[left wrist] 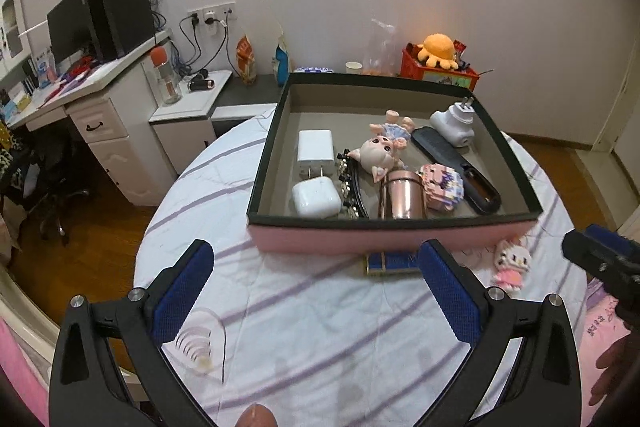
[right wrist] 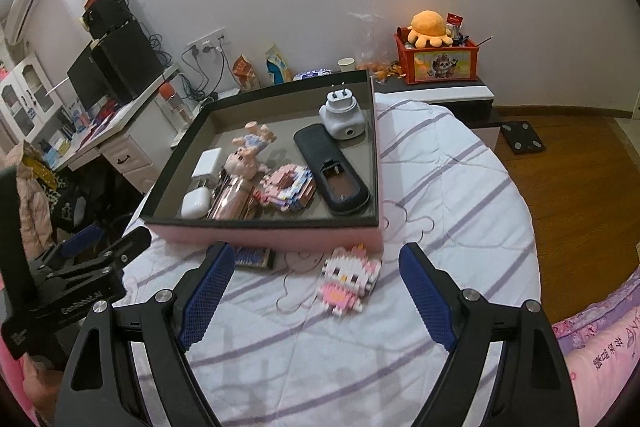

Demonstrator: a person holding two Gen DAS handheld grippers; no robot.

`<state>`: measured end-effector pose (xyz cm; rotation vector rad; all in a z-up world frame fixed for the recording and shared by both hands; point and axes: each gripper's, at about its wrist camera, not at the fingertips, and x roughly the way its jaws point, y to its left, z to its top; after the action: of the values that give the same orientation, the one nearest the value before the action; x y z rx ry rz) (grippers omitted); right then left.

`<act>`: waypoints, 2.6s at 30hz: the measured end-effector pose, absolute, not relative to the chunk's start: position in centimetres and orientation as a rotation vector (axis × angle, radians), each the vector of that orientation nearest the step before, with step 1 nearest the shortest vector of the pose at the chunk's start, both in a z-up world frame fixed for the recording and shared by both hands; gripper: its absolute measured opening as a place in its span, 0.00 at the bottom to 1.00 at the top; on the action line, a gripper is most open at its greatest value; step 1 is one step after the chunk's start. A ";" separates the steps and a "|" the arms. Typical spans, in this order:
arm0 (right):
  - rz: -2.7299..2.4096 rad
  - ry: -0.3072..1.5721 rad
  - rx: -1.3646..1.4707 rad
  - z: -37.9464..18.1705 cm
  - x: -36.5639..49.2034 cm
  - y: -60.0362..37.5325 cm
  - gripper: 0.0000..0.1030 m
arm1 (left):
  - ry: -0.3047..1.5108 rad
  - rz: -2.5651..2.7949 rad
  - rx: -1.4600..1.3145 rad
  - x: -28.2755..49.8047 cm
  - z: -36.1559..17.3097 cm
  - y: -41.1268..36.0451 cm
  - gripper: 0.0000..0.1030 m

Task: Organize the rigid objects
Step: 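Withdraw the left gripper from the box, then close the right gripper on the Hello Kitty block figure and lift, then carry the Hello Kitty figure with the right gripper into the box and release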

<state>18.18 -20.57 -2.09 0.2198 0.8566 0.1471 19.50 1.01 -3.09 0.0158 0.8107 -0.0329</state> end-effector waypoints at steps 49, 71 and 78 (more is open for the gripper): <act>0.018 1.011 0.116 -10.5 21.5 -19.3 0.53 | 0.933 -0.064 -0.039 18.7 -7.4 1.7 1.00; 0.124 0.913 0.185 -5.6 18.9 -20.2 0.51 | 0.878 -0.069 -0.036 19.0 -5.3 1.5 1.00; 0.176 0.851 0.132 -2.4 22.5 -18.5 0.51 | 0.825 -0.043 -0.043 22.1 -3.8 2.4 1.00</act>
<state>22.50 -18.48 -2.42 0.1324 0.8513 0.1759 22.12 2.36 -3.75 -0.0428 0.8255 -0.0434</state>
